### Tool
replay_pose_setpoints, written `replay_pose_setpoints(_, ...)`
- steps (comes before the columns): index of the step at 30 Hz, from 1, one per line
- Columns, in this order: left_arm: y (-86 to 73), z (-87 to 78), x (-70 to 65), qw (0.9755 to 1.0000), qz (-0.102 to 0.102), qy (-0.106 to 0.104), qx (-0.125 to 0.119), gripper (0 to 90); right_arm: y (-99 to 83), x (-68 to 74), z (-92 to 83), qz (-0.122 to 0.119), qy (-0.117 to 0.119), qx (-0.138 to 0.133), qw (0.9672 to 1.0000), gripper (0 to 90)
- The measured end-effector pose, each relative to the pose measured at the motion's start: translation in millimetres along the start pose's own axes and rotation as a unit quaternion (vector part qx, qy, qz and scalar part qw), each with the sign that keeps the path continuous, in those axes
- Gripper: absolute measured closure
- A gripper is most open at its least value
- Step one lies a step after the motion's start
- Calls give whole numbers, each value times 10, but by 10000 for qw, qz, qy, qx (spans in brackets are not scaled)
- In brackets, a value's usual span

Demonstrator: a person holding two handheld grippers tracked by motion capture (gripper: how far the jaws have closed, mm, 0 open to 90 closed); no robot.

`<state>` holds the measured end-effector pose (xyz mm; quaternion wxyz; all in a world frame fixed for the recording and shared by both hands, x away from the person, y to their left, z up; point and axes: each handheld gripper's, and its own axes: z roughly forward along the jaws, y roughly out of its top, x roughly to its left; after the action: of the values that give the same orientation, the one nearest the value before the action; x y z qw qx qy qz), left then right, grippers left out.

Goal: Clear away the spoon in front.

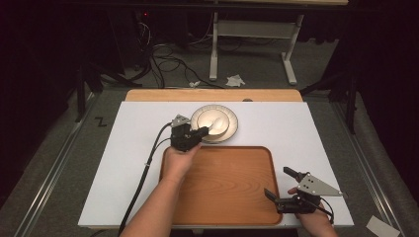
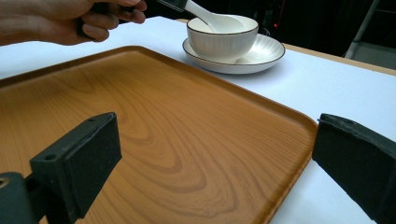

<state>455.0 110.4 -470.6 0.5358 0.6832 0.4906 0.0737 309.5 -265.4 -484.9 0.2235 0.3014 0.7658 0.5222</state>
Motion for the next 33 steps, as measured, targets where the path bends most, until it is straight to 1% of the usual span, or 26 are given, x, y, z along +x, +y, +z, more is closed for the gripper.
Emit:
replay_pose_setpoints(3,7,-1,-23,10000,91,0,-23,856,2,5,-1,25,-6,-6,10000,24)
replay_pose_setpoints(4,9,-6,-31,9999,121,12,-41,856,1,2,-1,-6,5,-10,10000,24)
replay_pose_setpoints(10,16,-40,-49,9996,239,35,-128,856,1,2,-1,-1,-1,-1,10000,24)
replay_pose_setpoints(11,19,-49,-52,9996,264,47,-111,856,0,2,0,0,-2,2,10000,24)
replay_pose_setpoints(15,26,-89,-80,9989,422,93,-188,856,1,3,2,-13,6,-4,10000,24)
replay_pose_setpoints(17,28,-107,-89,9985,504,109,-184,856,1,7,2,-2,2,7,10000,24)
replay_pose_setpoints(21,28,-128,-107,9978,602,144,-230,856,0,9,6,8,3,13,10000,24)
replay_pose_setpoints(23,30,-141,-116,9975,639,145,-259,856,0,9,8,-10,1,11,10000,24)
replay_pose_setpoints(25,34,-153,-119,9974,661,95,-271,856,1,11,9,-15,2,11,10000,24)
replay_pose_setpoints(31,43,-200,-141,9965,757,123,-323,856,-1,11,9,6,1,24,10000,24)
replay_pose_setpoints(33,51,-230,-150,9962,794,92,-351,856,-1,12,9,15,0,29,10000,24)
